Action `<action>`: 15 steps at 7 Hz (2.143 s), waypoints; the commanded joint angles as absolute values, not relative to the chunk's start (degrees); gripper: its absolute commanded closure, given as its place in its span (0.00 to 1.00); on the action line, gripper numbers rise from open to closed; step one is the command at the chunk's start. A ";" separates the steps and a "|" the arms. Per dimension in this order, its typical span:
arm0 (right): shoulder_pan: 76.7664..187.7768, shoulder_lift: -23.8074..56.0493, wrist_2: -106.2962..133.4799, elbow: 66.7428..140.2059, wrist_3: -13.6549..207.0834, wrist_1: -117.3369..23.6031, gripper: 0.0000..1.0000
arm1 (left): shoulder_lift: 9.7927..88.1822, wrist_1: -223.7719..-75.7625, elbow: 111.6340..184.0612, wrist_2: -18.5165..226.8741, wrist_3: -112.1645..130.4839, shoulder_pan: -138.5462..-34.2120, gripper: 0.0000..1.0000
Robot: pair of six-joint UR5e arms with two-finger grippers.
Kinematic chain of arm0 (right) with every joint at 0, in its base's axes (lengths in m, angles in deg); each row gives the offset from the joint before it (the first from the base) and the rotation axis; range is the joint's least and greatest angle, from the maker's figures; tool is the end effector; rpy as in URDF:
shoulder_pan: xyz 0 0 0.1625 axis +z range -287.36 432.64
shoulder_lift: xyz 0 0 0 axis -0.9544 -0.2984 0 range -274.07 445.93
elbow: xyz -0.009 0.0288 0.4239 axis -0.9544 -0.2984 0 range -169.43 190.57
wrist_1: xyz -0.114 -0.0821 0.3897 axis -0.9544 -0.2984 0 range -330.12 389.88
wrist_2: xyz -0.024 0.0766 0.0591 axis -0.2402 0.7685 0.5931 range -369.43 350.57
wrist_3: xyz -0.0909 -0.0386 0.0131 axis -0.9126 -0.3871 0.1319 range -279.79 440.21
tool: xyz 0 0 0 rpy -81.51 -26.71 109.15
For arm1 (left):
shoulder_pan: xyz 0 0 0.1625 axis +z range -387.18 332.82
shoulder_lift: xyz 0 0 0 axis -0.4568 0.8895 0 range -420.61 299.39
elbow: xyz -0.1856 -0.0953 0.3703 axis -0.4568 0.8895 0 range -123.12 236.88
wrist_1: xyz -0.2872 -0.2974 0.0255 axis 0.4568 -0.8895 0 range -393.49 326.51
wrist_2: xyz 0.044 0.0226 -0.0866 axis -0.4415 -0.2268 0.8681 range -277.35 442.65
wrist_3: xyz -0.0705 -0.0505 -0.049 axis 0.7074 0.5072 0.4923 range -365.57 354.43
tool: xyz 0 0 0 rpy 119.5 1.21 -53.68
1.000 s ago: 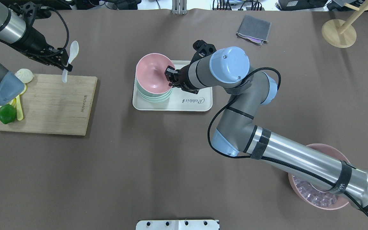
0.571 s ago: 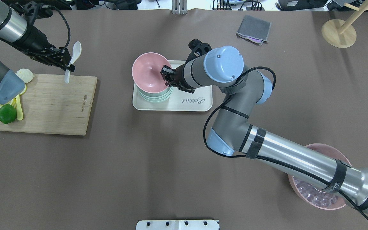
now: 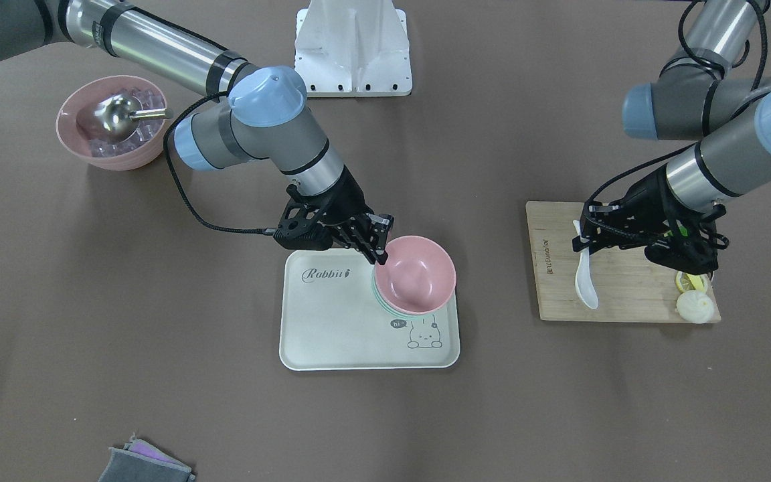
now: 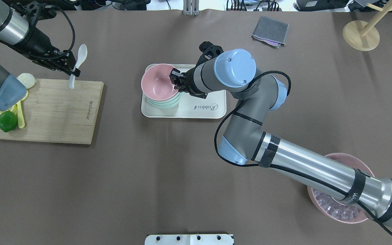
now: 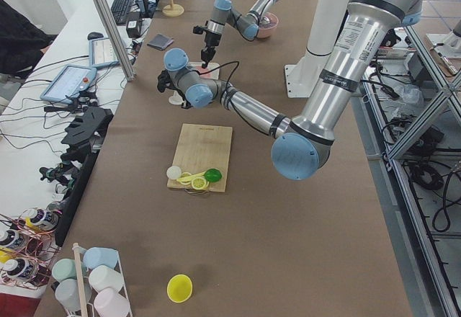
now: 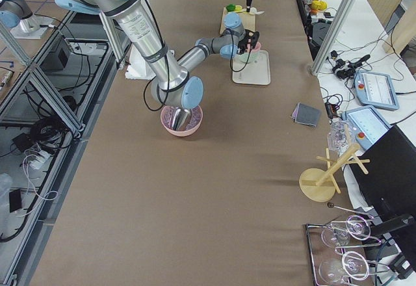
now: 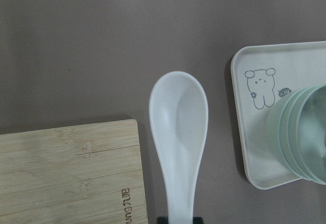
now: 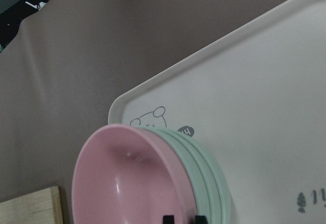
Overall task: Stack pink bowl on green and place spoon
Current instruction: 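Lower the pink bowl onto the green bowl stack with the right gripper, then place the white spoon into the pink bowl with the left gripper while the right withdraws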
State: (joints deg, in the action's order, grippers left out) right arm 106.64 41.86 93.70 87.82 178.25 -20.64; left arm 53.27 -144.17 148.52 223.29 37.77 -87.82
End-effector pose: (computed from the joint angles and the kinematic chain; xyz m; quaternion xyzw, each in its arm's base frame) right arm -0.5647 -0.5145 0.1772 0.0425 -0.5942 0.2238 0.7714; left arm 0.2650 -0.5858 0.3540 0.0524 0.5270 0.0654 0.8457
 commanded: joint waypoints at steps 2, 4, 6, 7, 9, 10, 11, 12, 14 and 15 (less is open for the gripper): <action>108.66 41.89 93.84 88.35 178.47 -20.57 0.00 | 53.56 -144.23 153.53 223.36 44.41 -87.30 1.00; 111.38 41.72 97.25 88.44 178.56 -20.66 0.00 | 58.11 -144.06 154.44 223.01 51.61 -82.76 1.00; 114.29 41.28 101.20 88.44 177.86 -20.66 0.00 | 63.20 -143.88 152.34 216.64 53.58 -76.87 1.00; 115.69 40.76 103.40 88.44 176.47 -20.66 0.00 | 67.41 -144.05 148.33 213.02 53.67 -74.32 1.00; 116.85 39.27 104.21 88.53 174.35 -20.57 0.00 | 72.00 -144.32 144.26 207.74 53.67 -72.71 1.00; 117.72 38.39 104.47 88.53 174.17 -20.57 0.00 | 72.02 -144.40 143.63 207.63 53.49 -72.80 1.00; 118.68 38.03 105.78 88.53 173.82 -20.48 0.00 | 71.93 -144.32 143.45 207.54 53.06 -72.80 1.00; 119.65 37.07 107.27 89.05 173.73 -20.48 0.00 | 71.85 -144.40 143.19 207.54 52.88 -72.80 1.00; 120.71 36.01 107.90 89.58 173.47 -20.48 0.00 | 71.49 -144.41 143.27 207.63 52.79 -72.80 1.00; 121.15 35.83 107.99 89.58 173.47 -20.48 0.00 | 71.41 -144.49 143.54 207.71 52.70 -72.80 0.99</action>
